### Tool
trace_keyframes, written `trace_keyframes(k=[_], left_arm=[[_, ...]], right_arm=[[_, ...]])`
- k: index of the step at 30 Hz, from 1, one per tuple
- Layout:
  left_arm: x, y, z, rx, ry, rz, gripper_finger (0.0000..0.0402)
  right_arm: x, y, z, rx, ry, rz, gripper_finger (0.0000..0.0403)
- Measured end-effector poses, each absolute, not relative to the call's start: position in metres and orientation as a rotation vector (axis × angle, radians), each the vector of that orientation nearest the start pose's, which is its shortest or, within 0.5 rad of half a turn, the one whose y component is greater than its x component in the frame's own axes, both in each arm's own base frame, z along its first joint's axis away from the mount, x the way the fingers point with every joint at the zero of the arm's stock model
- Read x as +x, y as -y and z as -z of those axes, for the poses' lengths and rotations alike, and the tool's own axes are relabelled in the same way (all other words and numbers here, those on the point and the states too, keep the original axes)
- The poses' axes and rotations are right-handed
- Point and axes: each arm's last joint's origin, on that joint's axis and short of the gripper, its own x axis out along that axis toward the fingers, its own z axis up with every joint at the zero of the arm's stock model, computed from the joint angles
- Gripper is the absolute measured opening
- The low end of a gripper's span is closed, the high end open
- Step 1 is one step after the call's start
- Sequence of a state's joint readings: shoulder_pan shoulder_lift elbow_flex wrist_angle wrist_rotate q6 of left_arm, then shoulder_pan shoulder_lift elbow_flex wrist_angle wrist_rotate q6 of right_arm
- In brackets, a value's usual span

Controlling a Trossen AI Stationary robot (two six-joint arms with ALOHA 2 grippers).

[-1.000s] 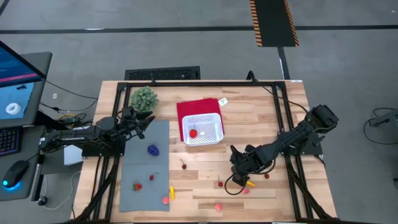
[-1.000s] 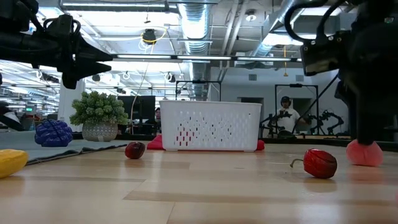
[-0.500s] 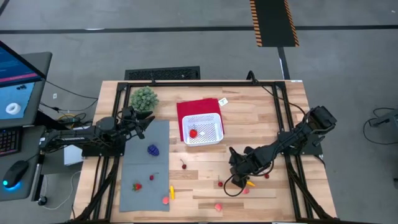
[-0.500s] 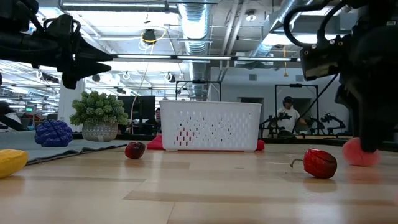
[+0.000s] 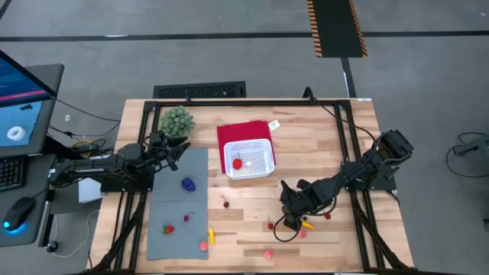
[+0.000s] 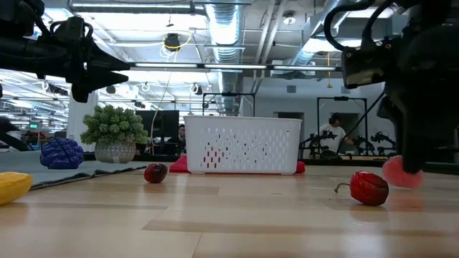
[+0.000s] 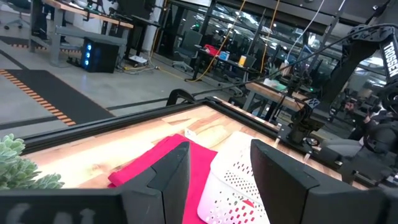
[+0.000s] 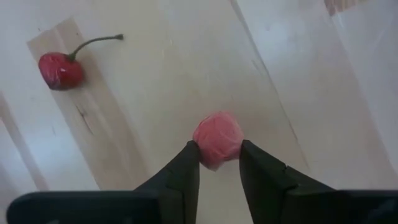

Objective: Pick and placing Produce into tupperware
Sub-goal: Put the pink peach into the white bin

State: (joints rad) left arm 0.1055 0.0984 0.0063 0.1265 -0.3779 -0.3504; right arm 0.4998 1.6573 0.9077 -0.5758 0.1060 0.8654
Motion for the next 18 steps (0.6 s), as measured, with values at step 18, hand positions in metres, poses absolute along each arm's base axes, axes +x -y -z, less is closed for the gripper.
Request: trace_keyframes(k=[18], left_arm=[[0.100,-0.021,-0.170,-0.348,0.119,-0.472,0.0158]], right_arm=[[0.250,-0.105,-0.217,0.229,-0.979,0.116,0.0125]])
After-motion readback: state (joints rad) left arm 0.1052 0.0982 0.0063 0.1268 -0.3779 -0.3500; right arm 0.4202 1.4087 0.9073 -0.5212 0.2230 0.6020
